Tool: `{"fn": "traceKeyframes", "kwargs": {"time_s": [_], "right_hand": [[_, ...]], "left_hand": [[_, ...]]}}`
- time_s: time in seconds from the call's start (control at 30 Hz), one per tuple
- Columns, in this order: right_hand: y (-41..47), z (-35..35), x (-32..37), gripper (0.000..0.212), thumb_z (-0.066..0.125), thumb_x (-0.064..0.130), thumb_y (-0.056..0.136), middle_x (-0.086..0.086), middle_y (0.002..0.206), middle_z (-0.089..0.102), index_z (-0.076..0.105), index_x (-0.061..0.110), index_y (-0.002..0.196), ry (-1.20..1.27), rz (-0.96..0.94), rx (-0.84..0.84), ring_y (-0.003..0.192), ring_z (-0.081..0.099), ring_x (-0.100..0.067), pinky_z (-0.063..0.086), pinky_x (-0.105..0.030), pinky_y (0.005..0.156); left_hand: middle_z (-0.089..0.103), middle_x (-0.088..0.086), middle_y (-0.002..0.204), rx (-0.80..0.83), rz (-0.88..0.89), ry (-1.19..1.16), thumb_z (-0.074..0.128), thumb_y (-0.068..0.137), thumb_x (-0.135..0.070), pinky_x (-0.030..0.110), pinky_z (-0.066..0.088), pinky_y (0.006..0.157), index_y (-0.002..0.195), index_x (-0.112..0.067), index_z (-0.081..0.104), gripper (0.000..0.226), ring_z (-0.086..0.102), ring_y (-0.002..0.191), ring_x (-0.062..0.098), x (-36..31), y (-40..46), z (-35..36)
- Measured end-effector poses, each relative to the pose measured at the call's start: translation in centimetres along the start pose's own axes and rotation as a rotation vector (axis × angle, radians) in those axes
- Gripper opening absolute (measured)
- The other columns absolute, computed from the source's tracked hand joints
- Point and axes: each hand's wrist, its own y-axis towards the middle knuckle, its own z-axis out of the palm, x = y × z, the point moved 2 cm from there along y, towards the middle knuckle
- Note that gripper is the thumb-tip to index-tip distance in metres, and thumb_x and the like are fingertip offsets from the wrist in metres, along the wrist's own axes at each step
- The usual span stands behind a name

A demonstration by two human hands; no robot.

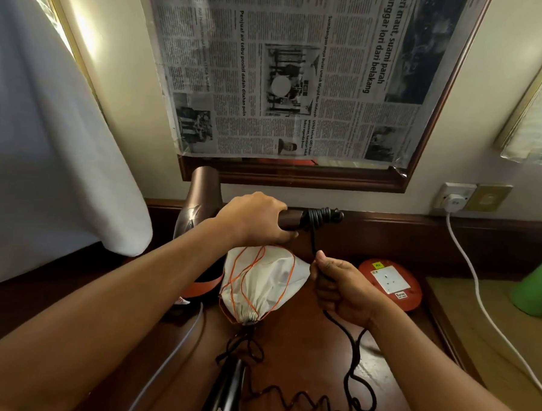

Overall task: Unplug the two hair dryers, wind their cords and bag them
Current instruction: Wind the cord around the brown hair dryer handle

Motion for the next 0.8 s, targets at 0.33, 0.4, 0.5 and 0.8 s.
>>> {"fn": "traceKeyframes", "kwargs": {"time_s": [0.33, 0.4, 0.5, 0.8], "right_hand": [[1.9, -0.8, 1.8, 0.036, 0.048, 0.036, 0.092, -0.002, 0.054, 0.031, 0.058, 0.006, 0.077, -0.191, -0.042, 0.047, 0.046, 0.027, -0.014, 0.030, -0.025, 0.047], [2.3, -1.0, 2.4, 0.044, 0.048, 0.045, 0.091, -0.002, 0.049, 0.031, 0.057, 0.007, 0.071, -0.376, -0.049, -0.033, 0.042, 0.028, -0.014, 0.032, -0.023, 0.043], [2.6, -1.1, 4.1, 0.050, 0.048, 0.049, 0.092, 0.002, 0.042, 0.035, 0.058, 0.006, 0.068, -0.608, -0.059, -0.121, 0.038, 0.034, -0.011, 0.035, -0.020, 0.041], [2.9, -1.4, 10.2, 0.026, 0.049, -0.006, 0.088, -0.009, 0.056, 0.041, 0.066, 0.010, 0.077, -0.817, -0.112, -0.108, 0.045, 0.032, -0.017, 0.025, -0.024, 0.041]], "left_hand": [[0.054, -0.012, 0.073, -0.013, 0.008, -0.063, 0.062, 0.077, -0.060, 0.030, 0.040, 0.067, 0.069, -0.033, 0.049, 0.031, 0.056, 0.077, 0.016, 0.1, 0.0, -1.4], [0.055, -0.012, 0.072, -0.004, 0.014, -0.078, 0.062, 0.076, -0.059, 0.030, 0.040, 0.065, 0.068, -0.033, 0.049, 0.030, 0.057, 0.076, 0.015, 0.2, 0.0, -1.5], [0.058, -0.010, 0.073, 0.013, 0.030, -0.097, 0.064, 0.076, -0.057, 0.030, 0.042, 0.063, 0.069, -0.032, 0.052, 0.029, 0.058, 0.074, 0.013, -0.1, -0.2, -1.8], [0.062, -0.007, 0.082, 0.052, 0.071, 0.050, 0.063, 0.080, -0.056, 0.030, 0.046, 0.068, 0.084, -0.031, 0.057, 0.025, 0.058, 0.078, 0.014, -0.9, -0.4, -2.5]]}}
